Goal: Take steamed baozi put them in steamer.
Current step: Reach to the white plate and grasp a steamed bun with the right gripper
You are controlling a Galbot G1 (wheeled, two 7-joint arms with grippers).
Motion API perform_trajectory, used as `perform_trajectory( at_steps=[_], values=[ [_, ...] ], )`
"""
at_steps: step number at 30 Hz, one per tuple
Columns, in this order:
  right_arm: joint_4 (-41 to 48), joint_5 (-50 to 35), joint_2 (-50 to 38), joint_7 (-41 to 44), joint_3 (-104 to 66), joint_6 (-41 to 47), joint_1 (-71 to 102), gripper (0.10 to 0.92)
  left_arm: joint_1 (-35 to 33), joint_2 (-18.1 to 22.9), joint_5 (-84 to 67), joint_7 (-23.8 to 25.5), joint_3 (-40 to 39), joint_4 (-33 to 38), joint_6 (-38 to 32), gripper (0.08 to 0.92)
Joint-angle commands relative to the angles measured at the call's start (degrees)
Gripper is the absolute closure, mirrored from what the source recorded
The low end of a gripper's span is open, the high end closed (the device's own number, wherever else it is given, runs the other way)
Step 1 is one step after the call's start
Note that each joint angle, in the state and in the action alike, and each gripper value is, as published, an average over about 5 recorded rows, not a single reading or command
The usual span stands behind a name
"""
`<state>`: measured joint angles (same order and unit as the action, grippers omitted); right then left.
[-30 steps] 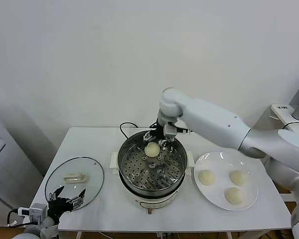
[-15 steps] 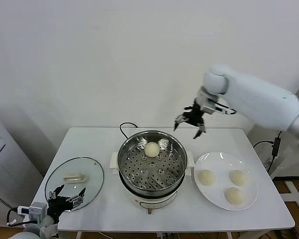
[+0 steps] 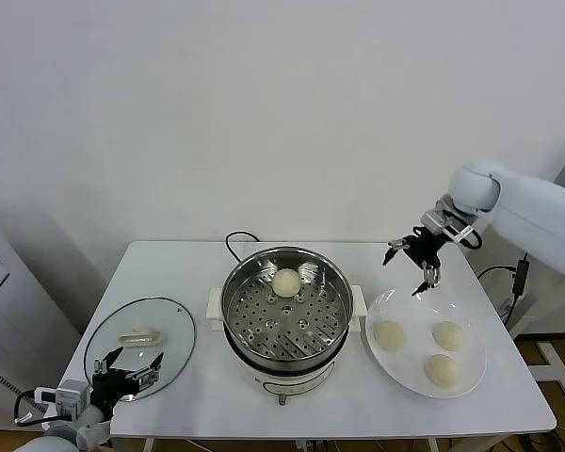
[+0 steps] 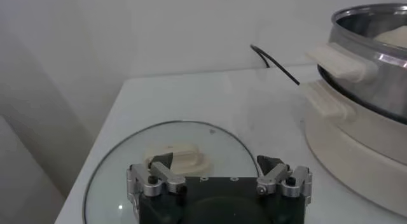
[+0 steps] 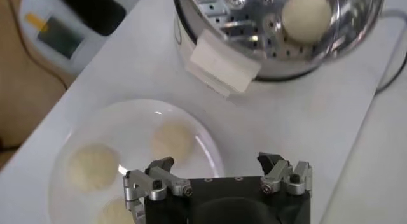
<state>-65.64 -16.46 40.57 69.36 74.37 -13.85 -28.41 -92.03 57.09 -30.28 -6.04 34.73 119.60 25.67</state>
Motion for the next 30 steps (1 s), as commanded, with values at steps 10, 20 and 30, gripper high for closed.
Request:
perform_trajectory(
  at_steps=[10, 20, 30],
  values=[
    [1.4, 0.6, -1.3, -6.6, -2.9, 9.7, 14.4, 0.203, 0.0, 0.7, 0.2, 0.0, -0.1, 0.0, 0.1, 0.177],
    [3.9, 2.8, 1.5, -8.5, -8.8, 10.1, 20.7, 0.203, 0.0, 0.9, 0.3, -0.1, -0.2, 0.0, 0.2, 0.177],
    [5.5, 4.4, 3.0, -9.4, -11.6, 11.0, 22.9, 0.331, -0.3, 0.9, 0.3, -0.1, -0.1, 0.2, 0.2, 0.177]
  ],
)
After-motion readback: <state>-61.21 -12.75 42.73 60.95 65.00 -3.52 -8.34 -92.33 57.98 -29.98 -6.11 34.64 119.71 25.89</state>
